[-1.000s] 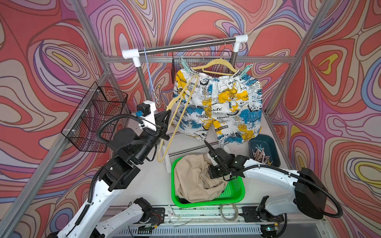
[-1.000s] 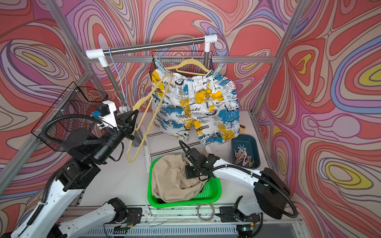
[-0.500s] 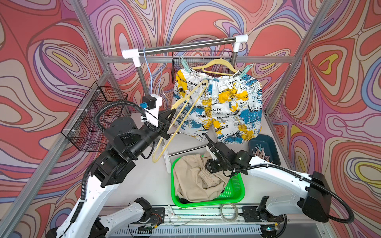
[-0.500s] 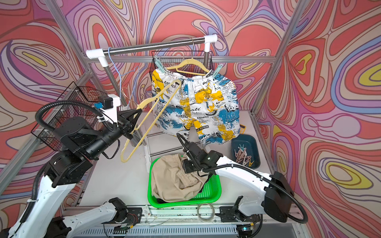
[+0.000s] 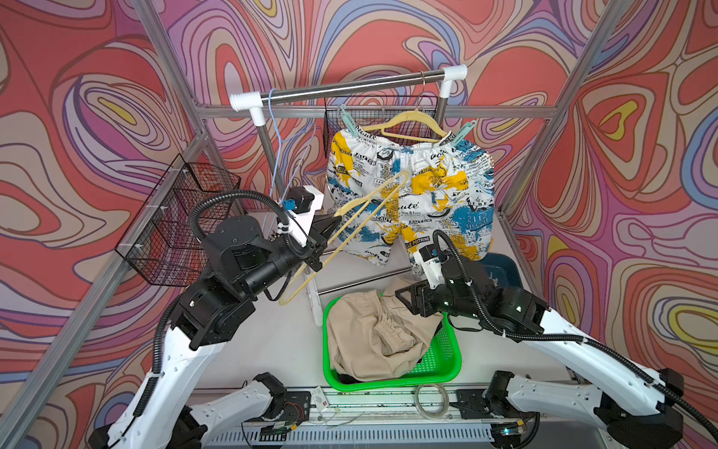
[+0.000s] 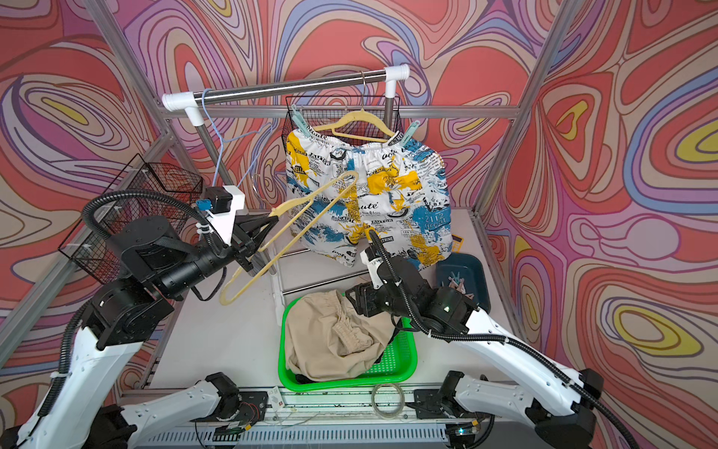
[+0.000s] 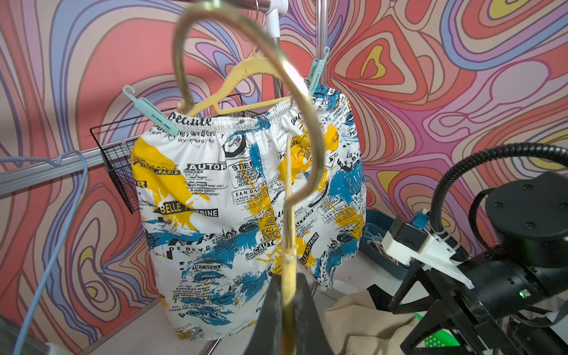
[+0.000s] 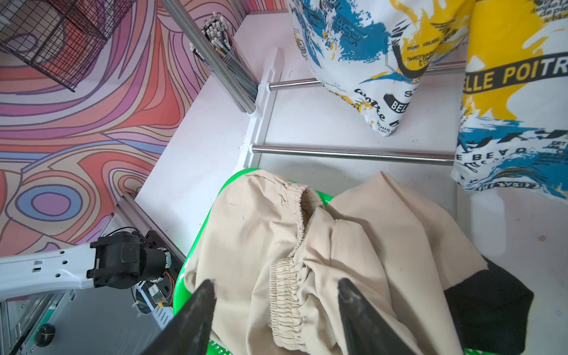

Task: Remove the clothespins securing shorts to the hanger
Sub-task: Place the shorts in the basket.

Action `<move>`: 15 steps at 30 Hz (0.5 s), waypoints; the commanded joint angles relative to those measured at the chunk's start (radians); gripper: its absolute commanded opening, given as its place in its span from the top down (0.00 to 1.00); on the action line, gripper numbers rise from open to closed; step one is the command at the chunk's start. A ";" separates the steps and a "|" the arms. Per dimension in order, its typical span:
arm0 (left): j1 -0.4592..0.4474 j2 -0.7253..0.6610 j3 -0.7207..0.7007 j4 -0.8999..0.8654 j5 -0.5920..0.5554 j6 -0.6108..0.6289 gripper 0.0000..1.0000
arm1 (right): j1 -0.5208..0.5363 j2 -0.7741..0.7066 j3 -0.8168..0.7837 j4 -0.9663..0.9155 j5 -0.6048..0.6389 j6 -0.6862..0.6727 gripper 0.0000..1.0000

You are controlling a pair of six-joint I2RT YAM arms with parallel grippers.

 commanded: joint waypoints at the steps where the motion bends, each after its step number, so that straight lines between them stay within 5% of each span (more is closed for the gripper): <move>1: 0.003 0.053 0.107 -0.031 -0.040 0.051 1.00 | 0.005 -0.002 -0.017 0.015 0.044 -0.015 0.35; 15: 0.006 0.283 0.585 -0.294 -0.261 0.039 1.00 | 0.003 -0.081 -0.089 0.031 0.114 -0.023 0.35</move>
